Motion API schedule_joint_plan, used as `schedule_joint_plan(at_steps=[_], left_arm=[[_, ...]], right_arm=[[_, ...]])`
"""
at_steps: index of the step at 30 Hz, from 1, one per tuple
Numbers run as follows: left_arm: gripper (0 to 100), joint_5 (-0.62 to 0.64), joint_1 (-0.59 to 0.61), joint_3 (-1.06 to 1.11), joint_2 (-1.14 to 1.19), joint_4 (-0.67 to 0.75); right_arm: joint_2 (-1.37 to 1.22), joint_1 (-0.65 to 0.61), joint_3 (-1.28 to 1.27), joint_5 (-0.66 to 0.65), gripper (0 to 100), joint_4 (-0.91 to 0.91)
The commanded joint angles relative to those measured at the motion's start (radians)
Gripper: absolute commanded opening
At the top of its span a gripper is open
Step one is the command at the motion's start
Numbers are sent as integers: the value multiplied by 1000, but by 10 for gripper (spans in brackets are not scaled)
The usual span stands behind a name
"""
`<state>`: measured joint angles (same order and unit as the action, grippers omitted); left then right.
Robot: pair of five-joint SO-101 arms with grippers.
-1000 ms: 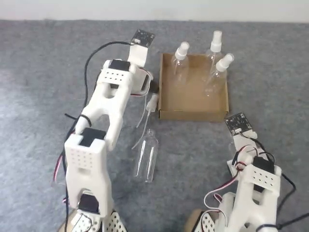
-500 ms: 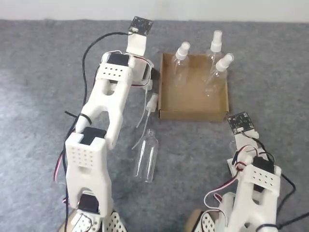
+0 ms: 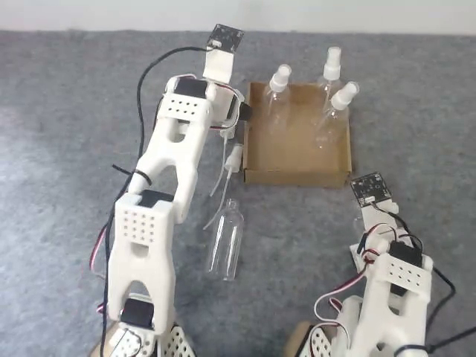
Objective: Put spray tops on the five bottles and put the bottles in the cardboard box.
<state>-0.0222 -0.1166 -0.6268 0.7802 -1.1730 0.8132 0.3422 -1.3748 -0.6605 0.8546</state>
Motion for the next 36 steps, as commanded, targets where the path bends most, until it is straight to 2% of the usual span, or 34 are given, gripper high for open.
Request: schedule_joint_plan(at_steps=[1, 6, 12, 18, 23, 28, 36], left_arm=[[297, 6, 6, -209, 77, -106], [292, 5, 6, -358, 213, -147], [230, -3, 8, -481, 347, -187], [104, -43, 29, -636, 399, -367], [81, -37, 74, -872, 396, -588], [81, -23, 130, -909, 405, -585], [83, -43, 126, -935, 470, -585]], right_arm=[[-4, -18, -32, 17, 9, -10], [-4, -18, -32, 17, 9, -10], [-4, -18, -34, 17, 9, -10], [-4, -18, -35, 17, 9, -10], [-4, -16, -40, 17, 9, -12], [-4, -16, -41, 17, 9, -12], [-4, -16, -41, 17, 9, -12]])
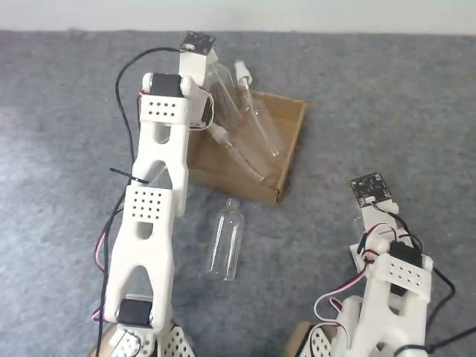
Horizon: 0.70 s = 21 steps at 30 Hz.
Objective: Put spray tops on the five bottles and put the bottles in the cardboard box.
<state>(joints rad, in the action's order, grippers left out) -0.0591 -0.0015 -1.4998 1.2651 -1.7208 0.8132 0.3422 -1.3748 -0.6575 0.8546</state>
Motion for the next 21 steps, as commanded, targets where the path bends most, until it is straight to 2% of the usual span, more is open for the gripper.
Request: schedule_joint_plan(at_steps=[1, 10, 14, 21], left_arm=[[83, -6, 11, -65, -18, -37], [81, 123, -2, -58, -11, -37], [80, 261, -41, -10, -12, -38], [80, 516, -178, 113, -12, -37]], right_arm=[[-4, -16, -41, 14, 9, -12], [-4, -16, -41, 14, 9, -12], [-4, -16, -41, 14, 9, -12], [-4, -16, -41, 12, 9, -12]])
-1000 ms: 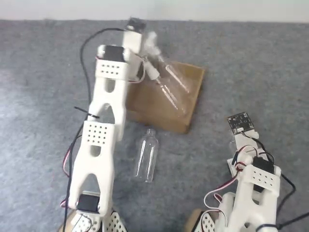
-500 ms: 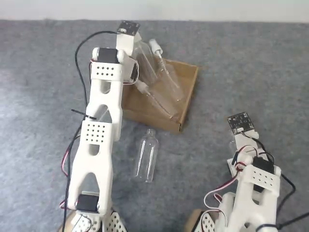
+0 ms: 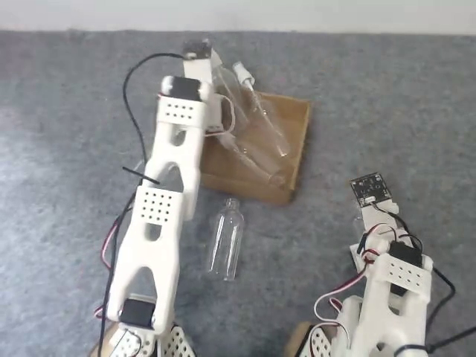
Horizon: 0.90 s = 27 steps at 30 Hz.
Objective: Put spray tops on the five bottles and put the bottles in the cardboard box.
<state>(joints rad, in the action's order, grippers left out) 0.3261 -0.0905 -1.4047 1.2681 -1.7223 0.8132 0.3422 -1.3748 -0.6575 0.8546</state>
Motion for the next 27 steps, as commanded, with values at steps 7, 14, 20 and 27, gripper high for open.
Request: schedule_joint_plan(at_steps=[7, 14, 20, 27], left_arm=[[80, 359, -169, -31, -15, -28], [85, 365, -164, -39, -23, -34], [231, 245, -153, -35, -66, -35], [300, 140, -153, -33, -140, -35]], right_arm=[[-4, -16, -41, 12, 9, -12], [-4, -16, -41, 12, 9, -12], [-4, -16, -41, 12, 9, -12], [-4, -16, -41, 12, 9, -12]])
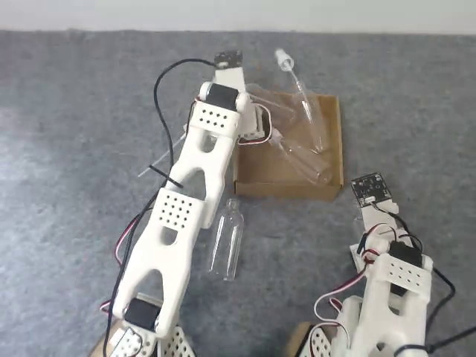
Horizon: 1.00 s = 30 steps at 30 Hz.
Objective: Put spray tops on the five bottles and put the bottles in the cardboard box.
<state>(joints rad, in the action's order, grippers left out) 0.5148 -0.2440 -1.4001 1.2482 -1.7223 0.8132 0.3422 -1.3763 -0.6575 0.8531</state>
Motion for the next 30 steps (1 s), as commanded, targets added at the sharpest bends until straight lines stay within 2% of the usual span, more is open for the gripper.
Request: schedule_joint_plan(at_steps=[1, 8, 14, 23, 30], left_arm=[[304, -51, 2, -38, -121, -35], [306, -58, 54, 54, -141, -35], [306, -143, 118, 131, -222, -35], [306, -269, 121, 341, -548, -35], [306, -373, 258, 590, -864, -34]], right_arm=[[-4, -16, -40, 12, 9, -10], [-4, -16, -40, 12, 9, -10], [-4, -16, -40, 12, 9, -10], [-4, -19, -40, 12, 9, -10], [-5, -15, 54, -41, 10, -7]])
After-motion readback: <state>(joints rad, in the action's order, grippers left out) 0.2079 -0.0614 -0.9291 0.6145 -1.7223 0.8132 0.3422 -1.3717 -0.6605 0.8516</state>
